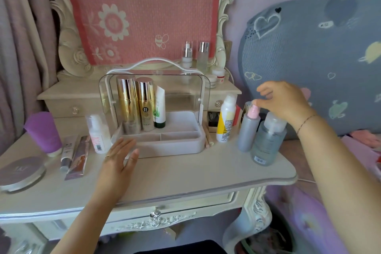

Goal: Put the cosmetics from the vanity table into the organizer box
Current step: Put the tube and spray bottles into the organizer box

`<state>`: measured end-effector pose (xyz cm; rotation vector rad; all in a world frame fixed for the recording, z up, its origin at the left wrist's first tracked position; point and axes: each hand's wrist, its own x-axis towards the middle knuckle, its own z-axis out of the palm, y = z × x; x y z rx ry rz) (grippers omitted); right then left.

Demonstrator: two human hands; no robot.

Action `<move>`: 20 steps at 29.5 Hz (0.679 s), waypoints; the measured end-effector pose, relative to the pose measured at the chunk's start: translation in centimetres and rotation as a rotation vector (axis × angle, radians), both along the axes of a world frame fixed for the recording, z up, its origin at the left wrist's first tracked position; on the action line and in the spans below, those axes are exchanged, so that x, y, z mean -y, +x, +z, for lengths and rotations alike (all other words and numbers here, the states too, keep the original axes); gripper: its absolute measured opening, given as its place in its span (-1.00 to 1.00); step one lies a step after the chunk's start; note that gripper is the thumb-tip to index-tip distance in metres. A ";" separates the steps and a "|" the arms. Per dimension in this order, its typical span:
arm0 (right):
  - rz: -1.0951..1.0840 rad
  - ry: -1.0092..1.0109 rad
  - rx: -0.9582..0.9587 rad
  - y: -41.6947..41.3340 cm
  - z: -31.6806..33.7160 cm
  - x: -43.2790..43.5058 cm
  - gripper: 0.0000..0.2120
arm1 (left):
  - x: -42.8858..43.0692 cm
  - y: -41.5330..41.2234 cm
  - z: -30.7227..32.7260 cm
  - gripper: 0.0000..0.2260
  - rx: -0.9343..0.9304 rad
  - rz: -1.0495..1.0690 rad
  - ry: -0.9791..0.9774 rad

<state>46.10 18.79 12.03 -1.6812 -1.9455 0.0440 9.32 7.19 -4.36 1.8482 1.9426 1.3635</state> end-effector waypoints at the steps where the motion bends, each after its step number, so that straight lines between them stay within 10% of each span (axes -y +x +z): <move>1: 0.036 -0.061 -0.004 0.1 0.0 -0.3 -0.71 | 0.0 0.0 0.0 -0.66 0.002 0.001 -0.002; 20: 0.215 -0.268 0.299 -2.3 -0.8 -1.1 -0.60 | 0.0 -0.1 -0.1 -0.56 0.004 -0.002 0.004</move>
